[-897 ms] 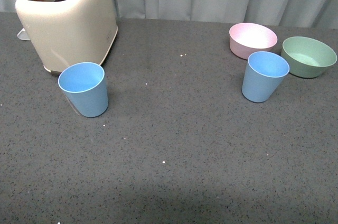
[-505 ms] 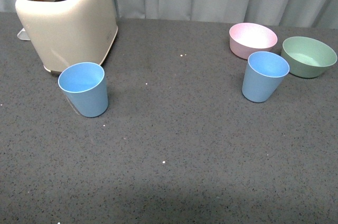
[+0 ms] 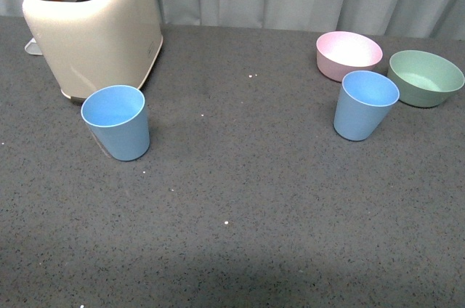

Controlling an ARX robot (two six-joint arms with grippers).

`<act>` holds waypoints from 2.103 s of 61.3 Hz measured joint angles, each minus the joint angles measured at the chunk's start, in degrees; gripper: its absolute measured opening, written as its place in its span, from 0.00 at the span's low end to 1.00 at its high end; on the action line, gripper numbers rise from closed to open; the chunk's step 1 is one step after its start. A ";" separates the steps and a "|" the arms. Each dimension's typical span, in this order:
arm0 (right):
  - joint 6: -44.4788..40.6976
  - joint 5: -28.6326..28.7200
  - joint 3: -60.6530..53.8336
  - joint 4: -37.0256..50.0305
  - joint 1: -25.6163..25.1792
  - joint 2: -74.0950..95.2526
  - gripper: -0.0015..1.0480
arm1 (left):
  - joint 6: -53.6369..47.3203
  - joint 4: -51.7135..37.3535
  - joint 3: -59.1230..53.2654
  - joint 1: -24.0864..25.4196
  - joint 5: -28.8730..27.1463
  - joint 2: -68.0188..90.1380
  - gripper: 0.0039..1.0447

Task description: Stack blue cups with both arms

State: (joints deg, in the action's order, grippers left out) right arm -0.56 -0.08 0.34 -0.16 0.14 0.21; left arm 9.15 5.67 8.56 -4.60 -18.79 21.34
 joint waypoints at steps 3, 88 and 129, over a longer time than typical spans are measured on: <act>0.00 0.13 -0.04 0.00 -0.02 0.00 0.91 | 1.25 -2.97 2.19 1.40 2.27 6.16 0.94; 0.00 0.07 -0.04 0.00 -0.02 0.00 0.91 | 17.84 7.54 56.41 -2.89 16.41 95.58 0.49; 0.00 0.07 -0.04 0.00 -0.02 0.00 0.91 | 25.86 21.31 81.99 -23.54 14.27 109.28 0.03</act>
State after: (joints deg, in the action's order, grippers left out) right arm -0.56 -0.01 0.30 -0.16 0.12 0.21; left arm 35.00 26.98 90.54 -28.14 -4.51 130.63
